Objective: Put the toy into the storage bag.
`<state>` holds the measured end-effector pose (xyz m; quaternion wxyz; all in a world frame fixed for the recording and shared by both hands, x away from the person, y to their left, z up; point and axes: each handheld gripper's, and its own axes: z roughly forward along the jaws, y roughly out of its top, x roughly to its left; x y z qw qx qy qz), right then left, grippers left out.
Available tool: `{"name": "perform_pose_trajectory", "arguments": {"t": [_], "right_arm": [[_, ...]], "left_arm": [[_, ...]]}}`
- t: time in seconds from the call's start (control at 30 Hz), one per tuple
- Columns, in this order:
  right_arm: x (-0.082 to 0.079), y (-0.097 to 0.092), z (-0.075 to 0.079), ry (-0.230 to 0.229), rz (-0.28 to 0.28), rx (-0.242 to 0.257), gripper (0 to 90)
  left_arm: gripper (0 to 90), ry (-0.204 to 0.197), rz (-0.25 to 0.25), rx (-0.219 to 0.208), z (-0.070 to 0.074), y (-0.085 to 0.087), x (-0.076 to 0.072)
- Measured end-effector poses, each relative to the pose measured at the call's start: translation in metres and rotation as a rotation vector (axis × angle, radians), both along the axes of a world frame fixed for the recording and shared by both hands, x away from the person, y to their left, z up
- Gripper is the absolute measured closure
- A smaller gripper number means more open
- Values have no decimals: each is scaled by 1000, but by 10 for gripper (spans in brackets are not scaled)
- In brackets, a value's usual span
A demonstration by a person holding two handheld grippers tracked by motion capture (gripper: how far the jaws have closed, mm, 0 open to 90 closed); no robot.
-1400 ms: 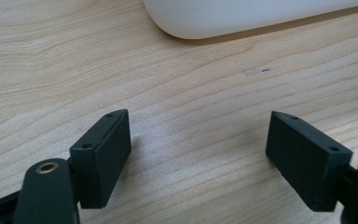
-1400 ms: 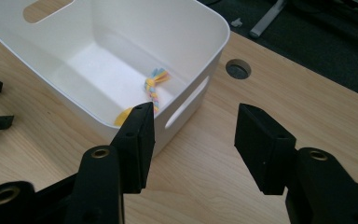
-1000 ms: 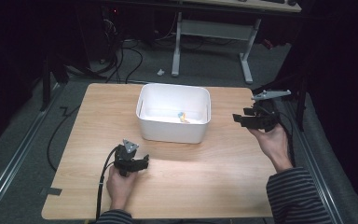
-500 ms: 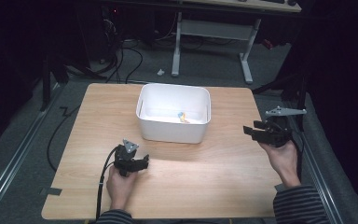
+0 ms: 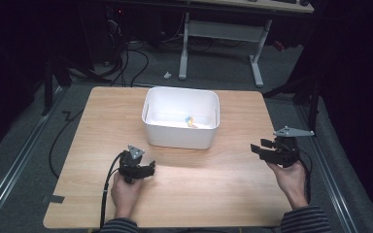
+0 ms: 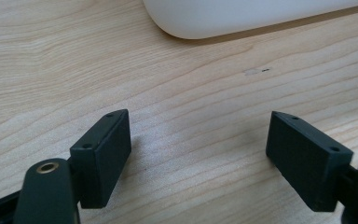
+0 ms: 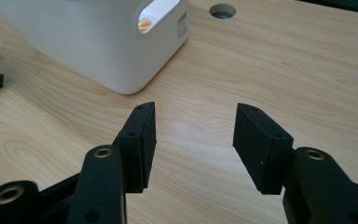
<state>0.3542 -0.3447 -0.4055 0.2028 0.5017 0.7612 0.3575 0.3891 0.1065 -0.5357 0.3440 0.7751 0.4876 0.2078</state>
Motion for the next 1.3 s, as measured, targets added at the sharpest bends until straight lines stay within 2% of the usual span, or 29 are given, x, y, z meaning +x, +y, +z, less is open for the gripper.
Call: {"name": "perform_pose_trajectory", "arguments": {"t": [0.27,0.4,0.47,0.6,0.8,0.97,1.07,1.17,1.3], "right_arm": [[-1,6,-30,36,-9,19,496],[0,9,-46,33,5,33,484],[1,15,-55,33,2,-1,483],[4,31,-72,35,30,-75,482],[15,49,-99,60,50,-100,480],[25,56,-116,73,38,-108,469],[27,57,-120,46,30,-93,472],[28,58,-125,-1,41,-76,430],[28,58,-125,-1,52,-74,414]], "left_arm": [[224,0,0,0,0,0,0],[224,0,0,0,0,0,0],[224,0,0,0,0,0,0],[224,0,-1,1,0,0,0],[224,1,-1,1,0,0,0],[224,0,-1,1,0,0,0],[224,0,-1,1,0,0,0],[224,-1,-1,1,0,0,0],[224,0,-1,1,0,0,-1]]}}
